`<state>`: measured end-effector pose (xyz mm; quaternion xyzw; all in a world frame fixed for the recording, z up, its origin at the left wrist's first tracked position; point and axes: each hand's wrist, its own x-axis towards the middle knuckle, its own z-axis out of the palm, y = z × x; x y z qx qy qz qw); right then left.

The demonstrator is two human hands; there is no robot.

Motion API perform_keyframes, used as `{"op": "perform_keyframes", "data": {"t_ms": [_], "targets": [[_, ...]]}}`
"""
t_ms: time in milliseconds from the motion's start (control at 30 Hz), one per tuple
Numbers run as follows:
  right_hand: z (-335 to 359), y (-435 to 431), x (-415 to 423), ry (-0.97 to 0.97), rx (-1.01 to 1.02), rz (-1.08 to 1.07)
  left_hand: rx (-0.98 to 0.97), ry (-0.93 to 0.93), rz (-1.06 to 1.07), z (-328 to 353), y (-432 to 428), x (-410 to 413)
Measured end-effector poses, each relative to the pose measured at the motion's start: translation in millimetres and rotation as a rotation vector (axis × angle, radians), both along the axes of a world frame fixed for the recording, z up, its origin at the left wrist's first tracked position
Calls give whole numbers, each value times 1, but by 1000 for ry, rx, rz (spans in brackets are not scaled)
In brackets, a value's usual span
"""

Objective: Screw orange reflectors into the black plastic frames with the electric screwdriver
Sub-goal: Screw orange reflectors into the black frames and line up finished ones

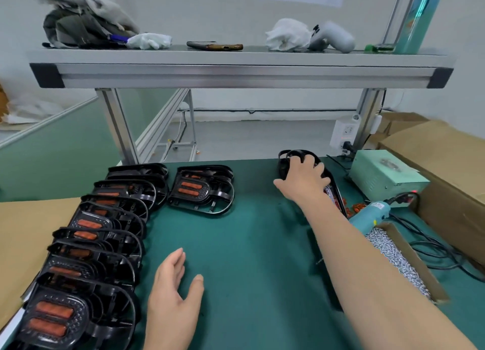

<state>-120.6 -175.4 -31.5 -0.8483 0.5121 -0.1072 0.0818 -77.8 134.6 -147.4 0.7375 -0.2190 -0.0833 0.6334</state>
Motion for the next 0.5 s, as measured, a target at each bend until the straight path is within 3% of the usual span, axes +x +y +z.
{"op": "perform_keyframes", "data": {"t_ms": [100, 200, 500], "targets": [[-11, -15, -20, 121, 183, -33, -13, 10, -8, 0, -1, 1], [-24, -19, -34, 176, 113, -33, -52, 32, -24, 1, -2, 3], [-15, -25, -43, -31, 149, -72, -120, 72, -76, 9, 2, 4]]}}
